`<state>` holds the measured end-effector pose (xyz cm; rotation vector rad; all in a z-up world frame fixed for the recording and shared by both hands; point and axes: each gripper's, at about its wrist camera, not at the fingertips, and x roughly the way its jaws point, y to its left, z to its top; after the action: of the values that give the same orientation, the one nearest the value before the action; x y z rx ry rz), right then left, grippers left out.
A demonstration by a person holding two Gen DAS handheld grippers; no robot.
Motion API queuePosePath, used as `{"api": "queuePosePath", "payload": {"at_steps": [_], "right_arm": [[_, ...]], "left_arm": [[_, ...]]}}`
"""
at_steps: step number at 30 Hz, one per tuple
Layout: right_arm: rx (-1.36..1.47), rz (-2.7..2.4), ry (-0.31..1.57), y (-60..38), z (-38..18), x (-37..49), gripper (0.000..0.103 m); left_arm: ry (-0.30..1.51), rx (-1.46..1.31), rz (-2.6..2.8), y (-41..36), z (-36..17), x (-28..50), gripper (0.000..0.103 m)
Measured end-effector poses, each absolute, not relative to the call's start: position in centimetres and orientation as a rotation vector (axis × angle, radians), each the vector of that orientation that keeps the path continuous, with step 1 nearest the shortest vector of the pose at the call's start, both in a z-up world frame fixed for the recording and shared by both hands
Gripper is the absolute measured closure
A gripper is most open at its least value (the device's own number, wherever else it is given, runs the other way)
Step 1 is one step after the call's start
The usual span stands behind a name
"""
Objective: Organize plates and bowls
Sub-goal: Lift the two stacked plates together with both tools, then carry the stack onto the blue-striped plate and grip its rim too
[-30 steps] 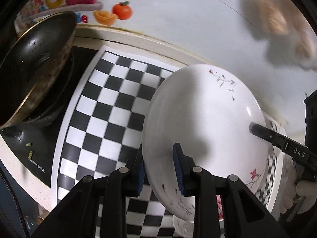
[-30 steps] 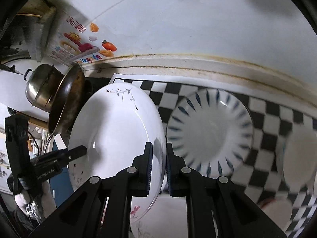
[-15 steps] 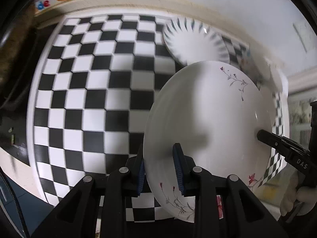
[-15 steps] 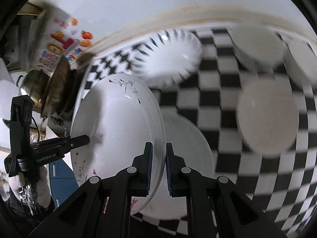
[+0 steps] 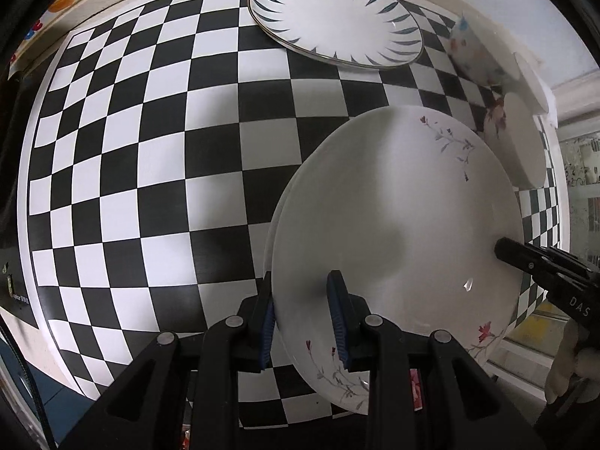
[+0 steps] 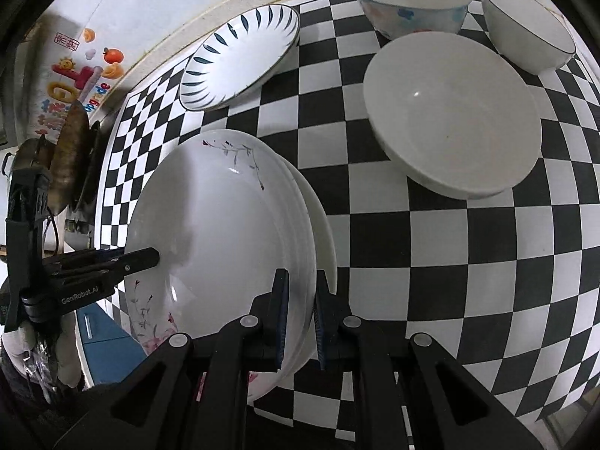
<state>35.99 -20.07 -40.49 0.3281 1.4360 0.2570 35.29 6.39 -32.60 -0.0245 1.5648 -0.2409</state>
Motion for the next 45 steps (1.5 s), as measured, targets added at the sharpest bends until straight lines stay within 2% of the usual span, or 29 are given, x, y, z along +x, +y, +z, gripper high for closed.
{"api": "queuePosePath", "payload": {"at_steps": [18,28,39,43,45], "right_arm": [[0.293,0.238,1.507,-20.3,-41.0,36.1,0.088],[0.32,0.262,1.529,-20.5,-40.6,36.5,0.085],[0.289,0.35,1.401,-19.5,-32.7,40.1,0.084],[0.276,0.332,1.36,-19.3,-30.7,45.3,0.068],[0.279,0.321,1.35,-19.2,-30.7,48.0,0.067]], "left_arm": [[1.592,-0.025,-0.213,4.9,-34.0,34.6,0.079],[1.569,-0.019,-0.157,5.9,-32.4,34.7,0.079],[1.448,-0.11,-0.155,6.3,-25.8,38.0,0.078],[1.416,-0.149,-0.122,7.7,-24.7,42.9,0.076],[1.423,-0.177,-0.103,8.7,-25.4,45.4,0.076]]}}
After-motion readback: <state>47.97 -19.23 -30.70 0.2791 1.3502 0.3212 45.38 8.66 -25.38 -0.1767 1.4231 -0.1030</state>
